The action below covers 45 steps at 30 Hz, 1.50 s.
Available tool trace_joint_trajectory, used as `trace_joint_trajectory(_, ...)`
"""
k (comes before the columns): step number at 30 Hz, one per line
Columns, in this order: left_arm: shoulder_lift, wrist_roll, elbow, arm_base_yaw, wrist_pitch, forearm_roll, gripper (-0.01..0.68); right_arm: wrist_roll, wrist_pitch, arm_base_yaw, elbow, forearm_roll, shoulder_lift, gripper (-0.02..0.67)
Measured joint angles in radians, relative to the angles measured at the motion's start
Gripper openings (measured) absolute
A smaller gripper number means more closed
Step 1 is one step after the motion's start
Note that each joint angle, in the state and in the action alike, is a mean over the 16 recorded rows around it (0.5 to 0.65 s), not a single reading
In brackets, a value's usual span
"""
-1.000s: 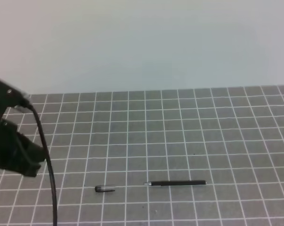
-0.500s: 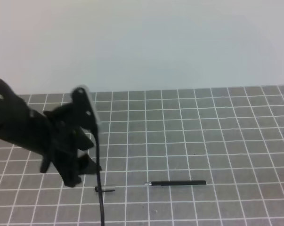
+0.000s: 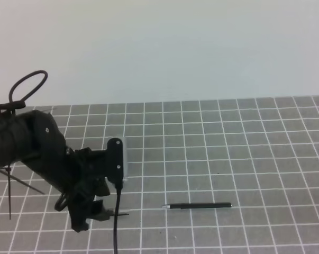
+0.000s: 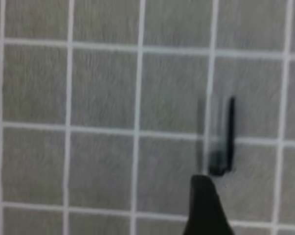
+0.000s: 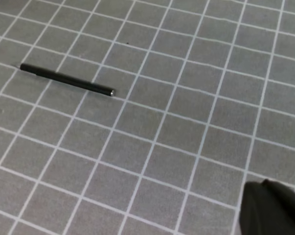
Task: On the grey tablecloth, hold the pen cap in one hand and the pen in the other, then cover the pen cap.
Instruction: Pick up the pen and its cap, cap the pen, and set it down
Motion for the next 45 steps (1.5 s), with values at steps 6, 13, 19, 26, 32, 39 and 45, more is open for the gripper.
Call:
trace_joint_trajectory(6, 0.036, 0.028, 0.0, 0.0, -0.019, 0.063, 0.388, 0.0, 0.006, 0.0, 0.0, 0.007, 0.0, 0.004)
trace_joint_trajectory(13, 0.067, 0.042, 0.0, 0.0, -0.032, 0.073, 0.388, -0.001, 0.008, 0.0, 0.0, 0.015, 0.0, 0.004)
trace_joint_trajectory(19, 0.084, 0.04, 0.0, 0.0, -0.048, 0.067, 0.386, -0.001, 0.008, 0.0, 0.0, 0.019, 0.0, 0.004)
trace_joint_trajectory(26, 0.089, 0.04, 0.0, -0.004, -0.067, 0.057, 0.373, -0.002, 0.008, 0.0, 0.0, 0.024, 0.0, 0.004)
trace_joint_trajectory(32, 0.089, 0.04, 0.002, -0.027, -0.087, 0.064, 0.361, -0.003, 0.008, 0.0, 0.0, 0.028, 0.0, 0.004)
trace_joint_trajectory(39, 0.089, 0.033, 0.005, -0.059, -0.11, 0.103, 0.349, -0.004, 0.007, 0.0, 0.0, 0.032, 0.0, 0.004)
trace_joint_trajectory(45, 0.095, 0.018, 0.006, -0.074, -0.128, 0.134, 0.31, -0.004, 0.006, 0.0, 0.0, 0.033, 0.0, 0.004)
